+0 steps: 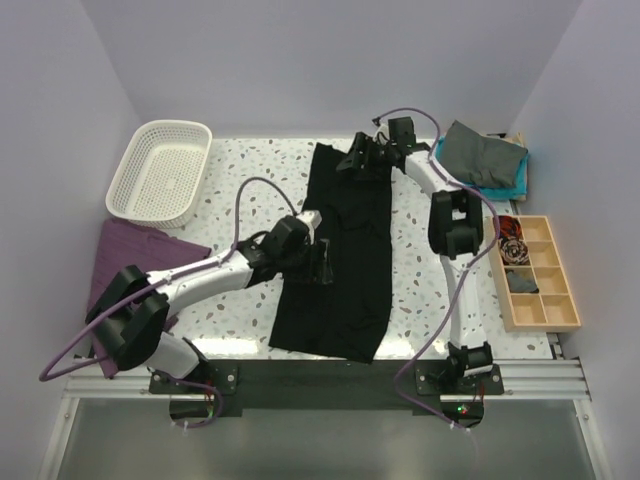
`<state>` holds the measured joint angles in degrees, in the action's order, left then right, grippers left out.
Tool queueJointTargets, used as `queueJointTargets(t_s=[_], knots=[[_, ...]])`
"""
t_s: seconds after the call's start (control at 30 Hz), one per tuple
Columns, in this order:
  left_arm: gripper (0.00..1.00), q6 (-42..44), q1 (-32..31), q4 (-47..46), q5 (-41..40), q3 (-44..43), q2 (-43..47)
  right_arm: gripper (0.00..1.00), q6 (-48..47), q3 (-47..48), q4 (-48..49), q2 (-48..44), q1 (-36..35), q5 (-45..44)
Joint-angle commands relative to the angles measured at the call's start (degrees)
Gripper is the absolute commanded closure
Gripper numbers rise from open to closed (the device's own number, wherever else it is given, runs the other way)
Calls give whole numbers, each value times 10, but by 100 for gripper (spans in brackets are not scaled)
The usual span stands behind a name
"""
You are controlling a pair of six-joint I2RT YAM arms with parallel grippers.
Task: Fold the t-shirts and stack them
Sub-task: Rotate the tshirt 90 degrees
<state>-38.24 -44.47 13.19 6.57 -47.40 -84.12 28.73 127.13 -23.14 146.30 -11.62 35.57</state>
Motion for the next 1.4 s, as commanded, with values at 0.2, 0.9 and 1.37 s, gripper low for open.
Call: queueJointTargets(t_s=[0.2, 0.9, 1.37], knots=[[17, 136, 134, -59, -68, -287, -135, 16, -57, -328, -5, -447, 26, -142], [36, 93, 163, -200, 335, -488, -475, 19, -74, -759, 3, -686, -10, -183], [37, 151, 210, -79, 165, -515, -524, 20, -90, -752, -43, -695, -88, -70]])
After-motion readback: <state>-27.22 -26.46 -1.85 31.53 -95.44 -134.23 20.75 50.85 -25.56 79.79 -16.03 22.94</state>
